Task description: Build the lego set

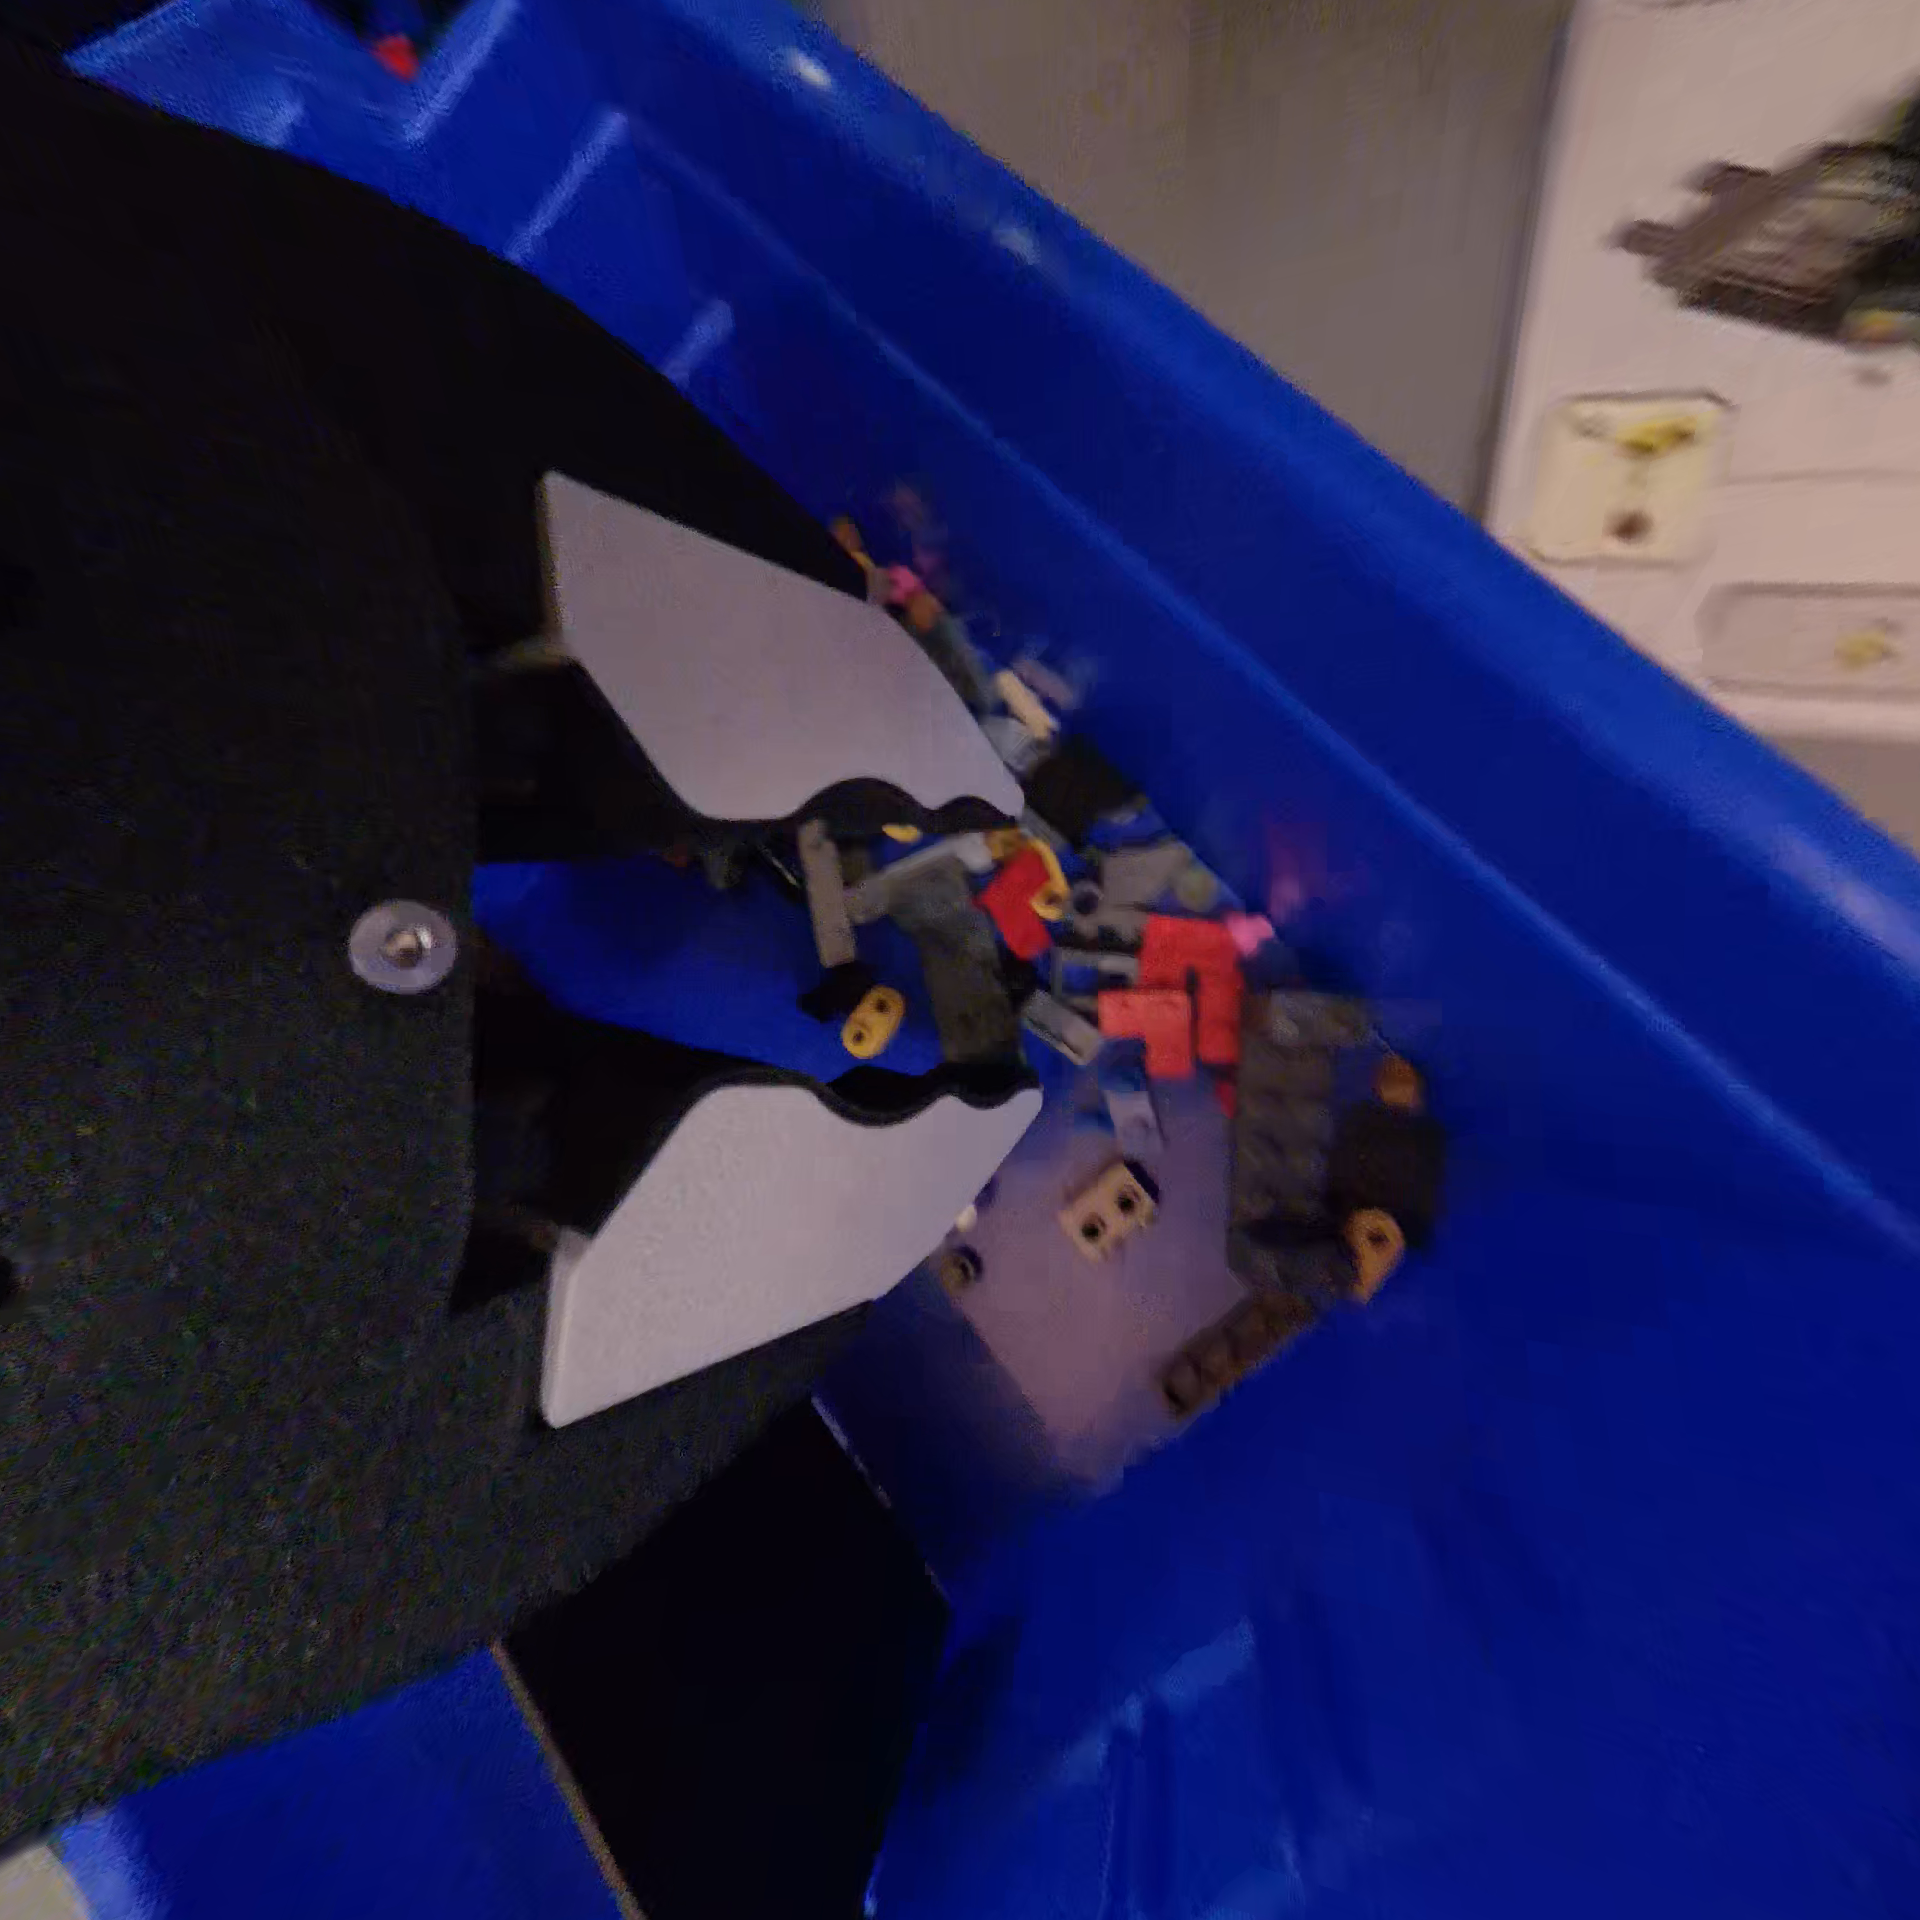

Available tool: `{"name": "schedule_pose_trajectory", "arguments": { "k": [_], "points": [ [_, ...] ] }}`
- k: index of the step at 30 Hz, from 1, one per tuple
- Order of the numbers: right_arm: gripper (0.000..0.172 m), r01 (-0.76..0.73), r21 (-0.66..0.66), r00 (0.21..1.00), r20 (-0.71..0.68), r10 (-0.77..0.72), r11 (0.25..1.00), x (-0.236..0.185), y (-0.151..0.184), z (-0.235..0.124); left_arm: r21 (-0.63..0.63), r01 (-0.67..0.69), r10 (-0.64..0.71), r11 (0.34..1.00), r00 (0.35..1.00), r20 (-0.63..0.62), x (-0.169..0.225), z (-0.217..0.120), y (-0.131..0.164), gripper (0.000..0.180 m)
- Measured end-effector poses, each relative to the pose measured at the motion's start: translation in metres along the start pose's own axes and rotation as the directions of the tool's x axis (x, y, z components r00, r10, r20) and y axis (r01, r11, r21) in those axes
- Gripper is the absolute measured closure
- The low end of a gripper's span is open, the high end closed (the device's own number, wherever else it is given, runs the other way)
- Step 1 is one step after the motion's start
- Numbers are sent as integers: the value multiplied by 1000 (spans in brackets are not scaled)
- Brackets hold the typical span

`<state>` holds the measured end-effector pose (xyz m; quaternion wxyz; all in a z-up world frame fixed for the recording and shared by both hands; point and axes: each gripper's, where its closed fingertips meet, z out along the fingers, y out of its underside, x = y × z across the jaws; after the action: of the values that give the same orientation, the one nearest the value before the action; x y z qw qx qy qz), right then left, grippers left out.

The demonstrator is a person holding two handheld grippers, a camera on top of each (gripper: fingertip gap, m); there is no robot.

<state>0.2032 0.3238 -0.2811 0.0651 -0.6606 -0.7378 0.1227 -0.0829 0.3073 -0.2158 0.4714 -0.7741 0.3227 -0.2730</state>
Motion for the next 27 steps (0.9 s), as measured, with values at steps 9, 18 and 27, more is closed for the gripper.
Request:
{"name": "schedule_pose_trajectory", "arguments": {
  "k": [9, 18, 27],
  "points": [
    [144, -30, -100, 979, -204, 9, 995, 20, 28, -2, -43, -9, 10, 999, 1000, 8, -4, 10, 5, 175],
    [149, -27, -76, 996, -84, 21, 997, -8, 36, -25, -83, -32, 33, 996, 999, 11, -6, 13, 9, 175],
    [146, 211, 10, 953, 220, -208, 977, -63, 21, -14, -75, -37, 37, 997, 999, 9, -4, 17, 8, 175]
  ]
}}
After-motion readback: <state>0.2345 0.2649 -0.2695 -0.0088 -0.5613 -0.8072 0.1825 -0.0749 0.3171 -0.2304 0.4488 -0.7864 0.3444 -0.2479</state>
